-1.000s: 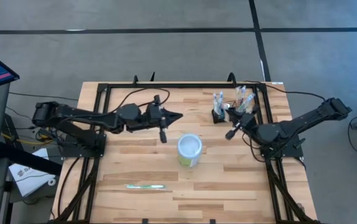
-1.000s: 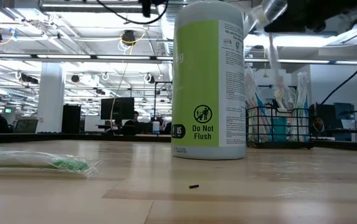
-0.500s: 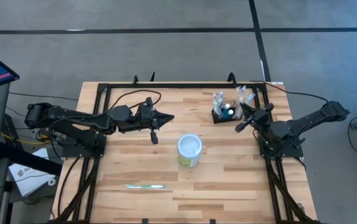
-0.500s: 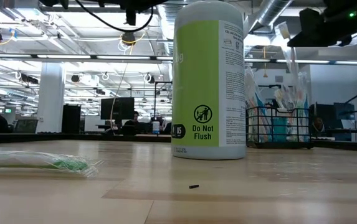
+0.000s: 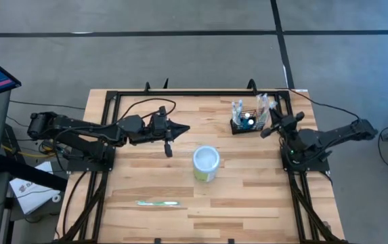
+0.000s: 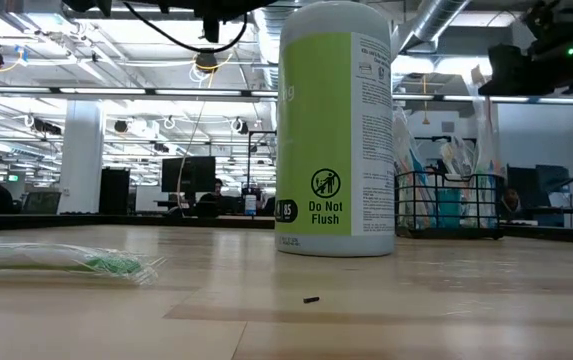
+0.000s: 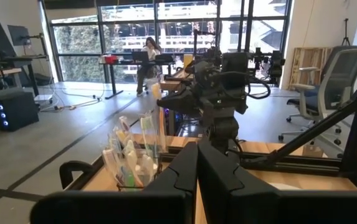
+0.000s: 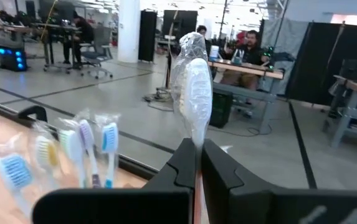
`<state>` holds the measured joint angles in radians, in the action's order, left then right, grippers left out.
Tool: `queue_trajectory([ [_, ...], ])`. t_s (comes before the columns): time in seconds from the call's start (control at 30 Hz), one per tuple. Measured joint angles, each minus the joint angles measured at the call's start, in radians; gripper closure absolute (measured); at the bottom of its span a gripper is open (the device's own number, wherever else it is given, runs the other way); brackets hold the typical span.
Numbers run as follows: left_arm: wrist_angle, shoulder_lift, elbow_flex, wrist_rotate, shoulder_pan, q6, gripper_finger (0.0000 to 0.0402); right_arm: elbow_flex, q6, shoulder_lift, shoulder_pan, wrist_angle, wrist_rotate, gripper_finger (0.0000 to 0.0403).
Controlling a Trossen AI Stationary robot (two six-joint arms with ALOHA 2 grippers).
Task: Pick & Place toothbrushing station
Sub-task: Put the orange toothbrush into the wire organizer
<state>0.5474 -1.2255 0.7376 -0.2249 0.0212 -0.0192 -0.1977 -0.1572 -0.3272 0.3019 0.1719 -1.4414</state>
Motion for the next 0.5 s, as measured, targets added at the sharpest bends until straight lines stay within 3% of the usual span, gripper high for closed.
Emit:
queue_trajectory([
  [0.5, -0.001, 0.0, 0.0, 0.001, 0.0, -0.001, 0.0398, 0.014, 0.017, 0.093, -0.219, -0.005, 0.258, 0.0403],
])
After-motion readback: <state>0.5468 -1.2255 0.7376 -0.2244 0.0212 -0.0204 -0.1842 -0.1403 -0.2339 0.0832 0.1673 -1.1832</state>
